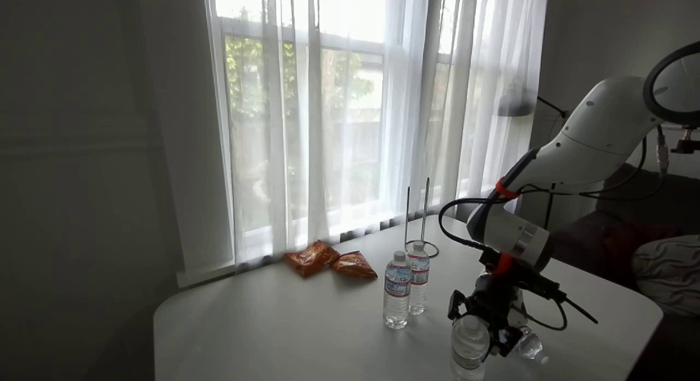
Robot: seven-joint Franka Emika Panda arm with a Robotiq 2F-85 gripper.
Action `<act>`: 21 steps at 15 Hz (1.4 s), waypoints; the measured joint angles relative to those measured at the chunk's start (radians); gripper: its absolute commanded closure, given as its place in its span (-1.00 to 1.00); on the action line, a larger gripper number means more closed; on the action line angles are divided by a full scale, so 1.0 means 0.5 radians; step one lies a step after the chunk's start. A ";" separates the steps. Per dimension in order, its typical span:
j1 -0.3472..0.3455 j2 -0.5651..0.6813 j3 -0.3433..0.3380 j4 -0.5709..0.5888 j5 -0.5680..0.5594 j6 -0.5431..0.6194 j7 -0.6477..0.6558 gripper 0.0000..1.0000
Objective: Pick up the the fallen water bottles one by one and place them the right way up on the table
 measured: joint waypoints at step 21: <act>0.043 0.413 0.001 0.498 -0.066 -0.354 0.083 -0.70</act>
